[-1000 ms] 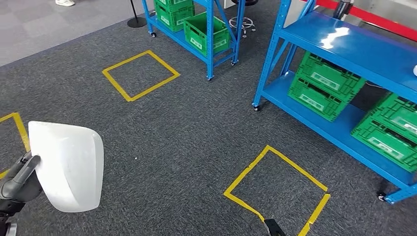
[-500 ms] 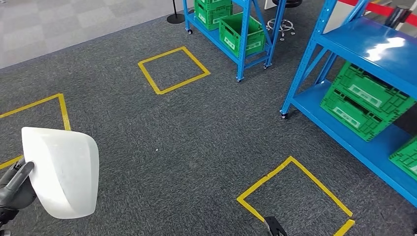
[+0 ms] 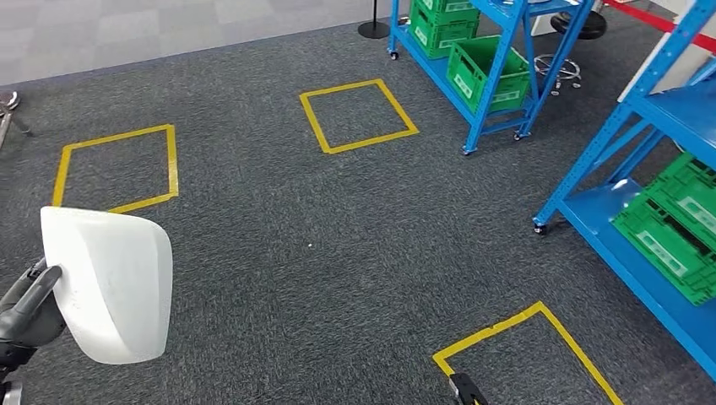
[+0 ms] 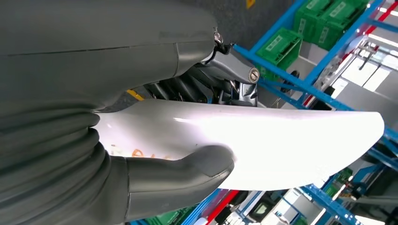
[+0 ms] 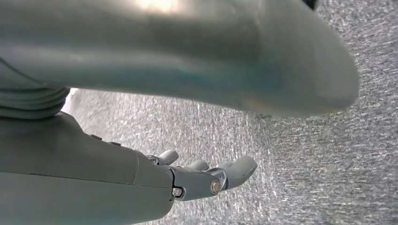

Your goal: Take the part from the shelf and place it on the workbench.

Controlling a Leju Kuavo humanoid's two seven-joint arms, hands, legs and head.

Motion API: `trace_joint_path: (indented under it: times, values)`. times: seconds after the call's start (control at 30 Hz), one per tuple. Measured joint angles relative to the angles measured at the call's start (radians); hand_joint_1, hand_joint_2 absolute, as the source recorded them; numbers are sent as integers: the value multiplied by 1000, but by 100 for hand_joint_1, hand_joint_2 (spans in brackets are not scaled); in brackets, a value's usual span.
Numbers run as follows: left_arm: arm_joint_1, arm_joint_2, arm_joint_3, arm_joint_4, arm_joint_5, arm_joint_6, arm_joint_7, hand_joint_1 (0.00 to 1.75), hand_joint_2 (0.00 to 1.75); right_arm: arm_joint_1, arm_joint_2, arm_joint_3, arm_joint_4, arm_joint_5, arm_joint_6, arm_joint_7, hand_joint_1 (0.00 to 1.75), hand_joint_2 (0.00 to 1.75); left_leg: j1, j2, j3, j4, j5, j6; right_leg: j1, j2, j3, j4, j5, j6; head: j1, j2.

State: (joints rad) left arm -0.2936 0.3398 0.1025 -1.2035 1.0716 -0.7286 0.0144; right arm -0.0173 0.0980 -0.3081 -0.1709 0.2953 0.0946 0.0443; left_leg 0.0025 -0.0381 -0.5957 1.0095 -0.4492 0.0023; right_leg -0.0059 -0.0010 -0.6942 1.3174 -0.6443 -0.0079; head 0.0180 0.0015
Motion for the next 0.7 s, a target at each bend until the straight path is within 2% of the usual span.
trace_joint_path:
  times: [0.03,0.07,0.1,0.17,0.2,0.23,0.3,0.33,0.37,0.43,0.47,0.5,0.53,0.57,0.6,0.67,0.7]
  values:
    - [2,-1,-1,1,0,0,-2,175,175,1,0,0,0,2,0,0,0,0,1,-15,-1,2,0,-1,-1,1,-8,6,13,0,1,0]
    - [5,-1,-1,2,0,0,-4,175,175,1,0,0,0,5,0,0,0,0,2,-30,-1,5,-1,-2,-2,4,3,-28,42,0,1,0]
    - [7,0,0,3,0,0,-6,175,175,1,0,0,0,7,0,0,0,0,3,-45,-2,9,-2,-5,-5,14,32,-95,82,0,2,0]
    - [9,1,1,3,3,0,-11,175,175,0,0,0,0,12,0,-2,0,0,5,-73,-7,18,-6,-16,-11,54,88,-218,130,2,2,0]
    - [10,3,2,3,5,-1,-12,175,175,0,0,1,0,15,0,-3,0,0,6,-85,-10,20,-6,-23,-11,66,103,-251,137,1,3,0]
    - [12,7,3,4,10,-3,-12,175,175,-1,0,1,0,17,0,-4,0,0,6,-97,-14,20,-5,-31,-10,68,106,-260,135,-1,3,0]
    - [18,21,7,9,21,-9,-11,175,175,-2,0,2,0,20,0,-6,0,0,9,-112,-20,15,0,-46,-7,42,111,-266,140,-14,3,0]
    - [20,29,9,13,25,-11,-10,175,175,-2,0,3,0,21,0,-7,0,0,8,-97,-25,22,-3,-50,-7,31,114,-270,143,-21,1,0]
    - [19,35,10,18,28,-12,-10,175,175,-3,0,3,0,21,0,-8,0,0,6,-69,-38,45,-17,-54,-8,18,117,-275,145,-28,-3,0]
    - [14,40,10,28,30,-12,-8,175,175,-1,-1,3,0,22,0,-10,0,0,4,3,-91,158,-76,-59,-4,-9,118,-279,145,-38,-12,0]
    - [13,41,10,33,30,-12,-8,175,175,0,-1,3,0,23,0,-10,0,0,5,21,-123,228,-107,-62,-2,-24,118,-279,144,-41,-14,0]
    - [14,41,9,38,30,-12,-7,175,175,0,-2,3,0,23,0,-10,0,0,6,29,-147,280,-125,-63,1,-39,119,-279,143,-43,-14,0]
    - [15,41,9,42,30,-12,-7,175,175,0,-2,3,0,23,0,-10,0,0,7,32,-154,299,-125,-63,2,-53,119,-279,141,-44,-14,0]
    - [15,41,9,46,30,-12,-7,175,175,0,-2,3,0,23,0,-10,0,0,7,35,-140,276,-106,-62,3,-66,121,-279,140,-44,-14,0]
    - [13,42,9,50,30,-12,-7,175,175,-1,-2,3,0,23,0,-10,0,0,7,44,-106,215,-74,-59,4,-79,123,-279,137,-43,-14,0]
    - [2,44,8,57,30,-13,-11,175,175,-2,-2,3,0,23,0,-10,0,0,-1,90,-30,73,-24,-49,8,-104,130,-278,131,-38,-14,0]
    - [-7,45,6,62,31,-14,-16,175,175,-2,-2,3,0,23,0,-11,0,0,-6,105,-7,30,-13,-42,10,-116,133,-278,128,-34,-14,0]
